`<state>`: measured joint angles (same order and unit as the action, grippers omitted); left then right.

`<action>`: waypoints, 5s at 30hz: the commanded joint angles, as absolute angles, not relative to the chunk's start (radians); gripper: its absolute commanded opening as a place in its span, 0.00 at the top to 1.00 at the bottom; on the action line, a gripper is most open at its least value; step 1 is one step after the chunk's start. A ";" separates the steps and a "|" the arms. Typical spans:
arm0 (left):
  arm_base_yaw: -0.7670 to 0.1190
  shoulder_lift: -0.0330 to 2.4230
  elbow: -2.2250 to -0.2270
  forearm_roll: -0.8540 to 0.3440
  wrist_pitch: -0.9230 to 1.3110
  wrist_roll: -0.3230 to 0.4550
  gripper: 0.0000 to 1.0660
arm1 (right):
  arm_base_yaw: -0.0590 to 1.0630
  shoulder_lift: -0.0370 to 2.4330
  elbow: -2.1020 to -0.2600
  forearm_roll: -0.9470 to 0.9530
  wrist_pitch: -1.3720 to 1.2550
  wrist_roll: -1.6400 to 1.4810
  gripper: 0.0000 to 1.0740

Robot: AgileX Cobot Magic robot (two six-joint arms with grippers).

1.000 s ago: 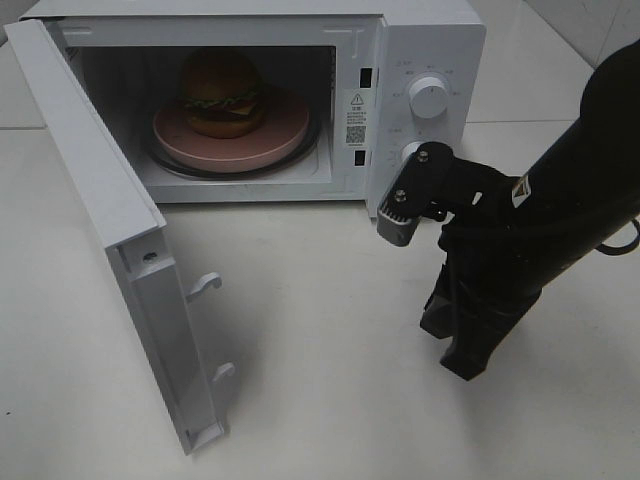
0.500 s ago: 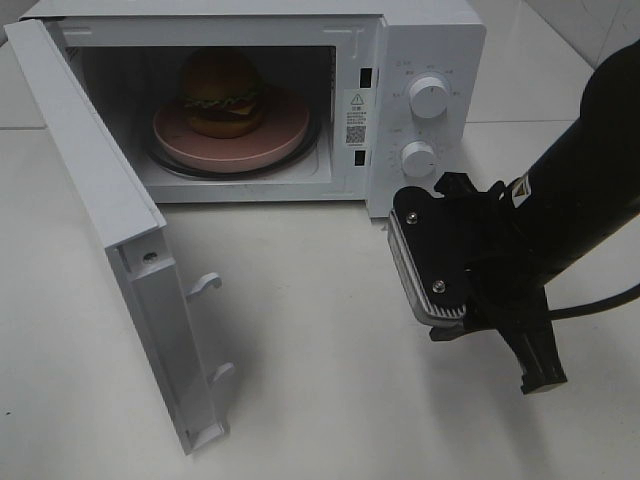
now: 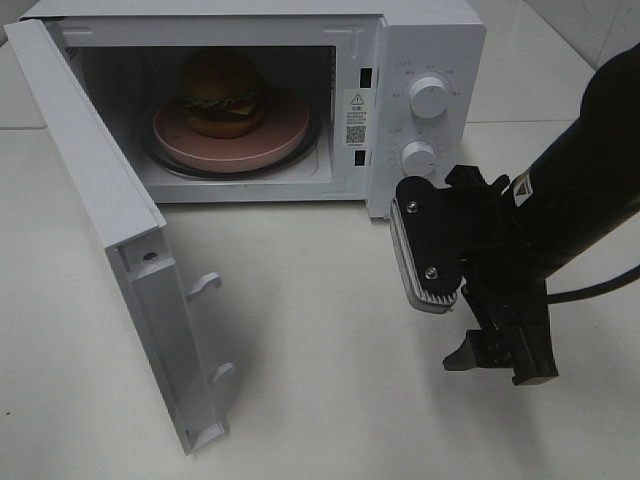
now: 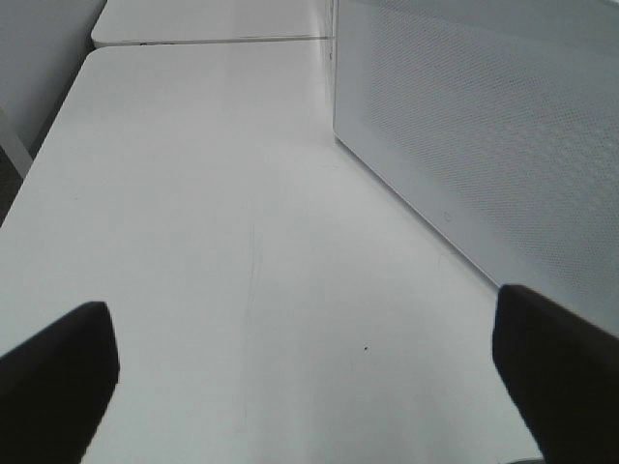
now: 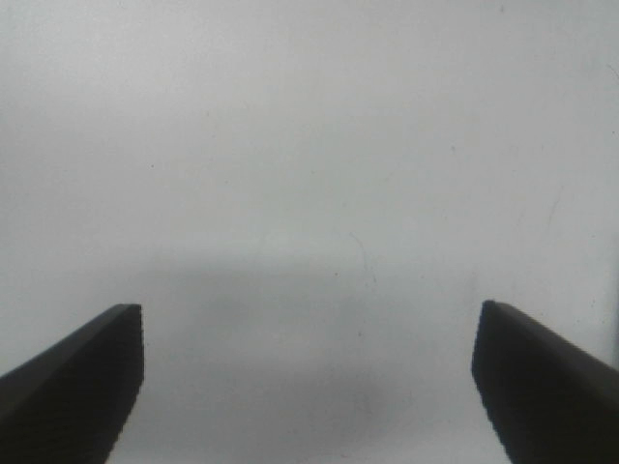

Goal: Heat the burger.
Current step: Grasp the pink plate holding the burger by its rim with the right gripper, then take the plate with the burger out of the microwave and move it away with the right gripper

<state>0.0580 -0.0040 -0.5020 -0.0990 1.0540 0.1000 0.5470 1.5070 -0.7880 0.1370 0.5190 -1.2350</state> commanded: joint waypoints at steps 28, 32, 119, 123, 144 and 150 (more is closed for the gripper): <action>0.050 -0.025 -0.499 -0.096 1.039 0.093 0.06 | 0.588 1.678 -1.142 -0.097 0.564 -1.195 0.18; 0.050 -0.025 -0.499 -0.096 1.039 0.093 0.06 | 0.601 1.721 -1.197 -0.111 0.561 -1.195 0.19; 0.050 -0.025 -0.499 -0.095 1.039 0.093 0.06 | 0.657 2.453 -2.085 -0.164 0.718 -1.014 1.00; 0.050 -0.025 -0.499 -0.095 1.039 0.093 0.06 | 0.667 2.437 -2.055 -0.168 0.717 -1.022 1.00; 0.050 -0.025 -0.499 -0.095 1.039 0.093 0.06 | 0.676 2.224 -1.709 -0.205 0.396 -1.152 1.00; 0.050 -0.025 -0.499 -0.095 1.039 0.093 0.06 | 0.676 2.145 -1.565 -0.201 0.266 -1.166 1.00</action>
